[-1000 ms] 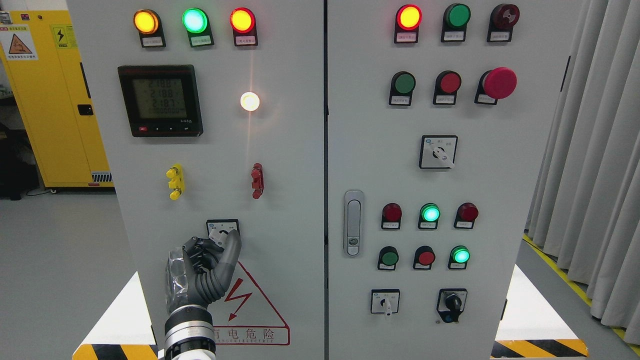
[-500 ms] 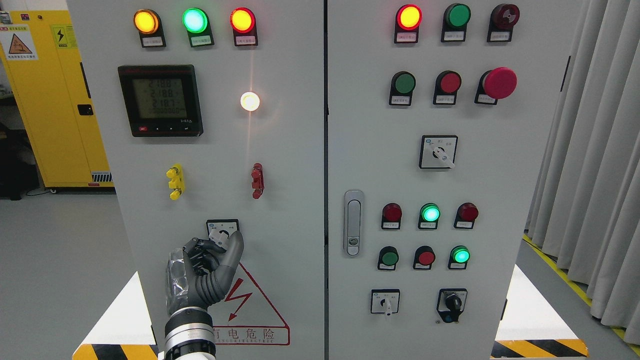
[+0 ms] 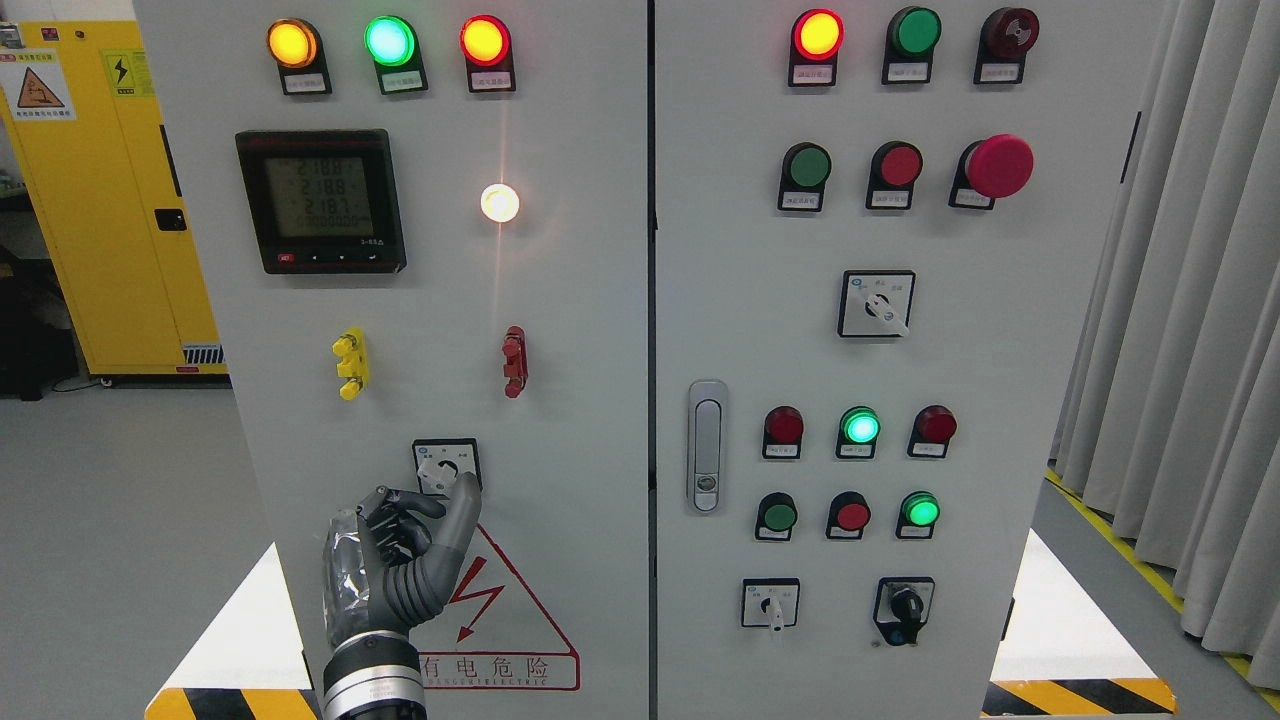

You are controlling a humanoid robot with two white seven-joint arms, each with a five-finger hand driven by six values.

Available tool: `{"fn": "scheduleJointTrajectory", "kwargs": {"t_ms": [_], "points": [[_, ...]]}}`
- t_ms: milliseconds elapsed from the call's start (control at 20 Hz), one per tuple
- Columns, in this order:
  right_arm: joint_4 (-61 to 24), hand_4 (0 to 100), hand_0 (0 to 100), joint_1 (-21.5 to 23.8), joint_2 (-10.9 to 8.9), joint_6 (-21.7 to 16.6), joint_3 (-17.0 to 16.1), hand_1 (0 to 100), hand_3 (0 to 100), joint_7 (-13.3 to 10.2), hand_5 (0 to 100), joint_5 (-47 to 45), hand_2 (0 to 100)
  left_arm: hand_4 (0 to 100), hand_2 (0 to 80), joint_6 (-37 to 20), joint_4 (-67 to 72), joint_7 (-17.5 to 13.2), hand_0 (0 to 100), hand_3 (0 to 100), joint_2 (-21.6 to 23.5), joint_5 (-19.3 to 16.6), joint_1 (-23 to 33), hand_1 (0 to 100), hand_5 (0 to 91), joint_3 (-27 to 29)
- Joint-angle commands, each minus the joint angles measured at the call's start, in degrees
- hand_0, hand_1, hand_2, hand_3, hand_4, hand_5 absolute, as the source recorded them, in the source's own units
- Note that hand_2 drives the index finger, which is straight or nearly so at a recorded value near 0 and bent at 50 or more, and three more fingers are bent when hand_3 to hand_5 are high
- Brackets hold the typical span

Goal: Turn on light switch 1

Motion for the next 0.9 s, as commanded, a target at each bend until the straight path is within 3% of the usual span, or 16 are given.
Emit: {"fn": "scheduleJointTrajectory", "kwargs": {"t_ms": [0, 250, 600, 750, 850], "points": [[0.0, 0, 0, -0.01, 0.0, 0.04, 0.0, 50, 0, 0.05, 0, -1.67, 4, 92, 67.6, -3.29, -1.99, 0.15, 7, 98, 0.56, 0.14, 4.38, 51, 86.9, -0.01], [0.0, 0, 0, -0.01, 0.0, 0.04, 0.0, 50, 0, 0.05, 0, -1.67, 4, 93, 69.3, -12.69, -1.99, 0.51, 5, 99, 1.52, 1.19, 11.49, 49, 87.2, 0.34], [0.0, 0, 0, -0.01, 0.0, 0.04, 0.0, 50, 0, 0.05, 0, -1.67, 4, 94, 69.6, -21.49, -0.33, -0.11, 2, 100, 3.19, 10.76, 24.23, 47, 87.9, 3.15], [0.0, 0, 0, -0.01, 0.0, 0.04, 0.0, 50, 0, -0.04, 0, -1.67, 4, 96, 70.0, -25.35, 2.74, -4.05, 2, 100, 4.42, 15.77, 29.77, 46, 88.6, 6.04], [0.0, 0, 0, -0.01, 0.0, 0.04, 0.0, 50, 0, -0.04, 0, -1.67, 4, 99, 70.5, -29.65, 5.72, -7.65, 2, 100, 5.39, 16.57, 33.29, 46, 89.0, 8.33]]}}
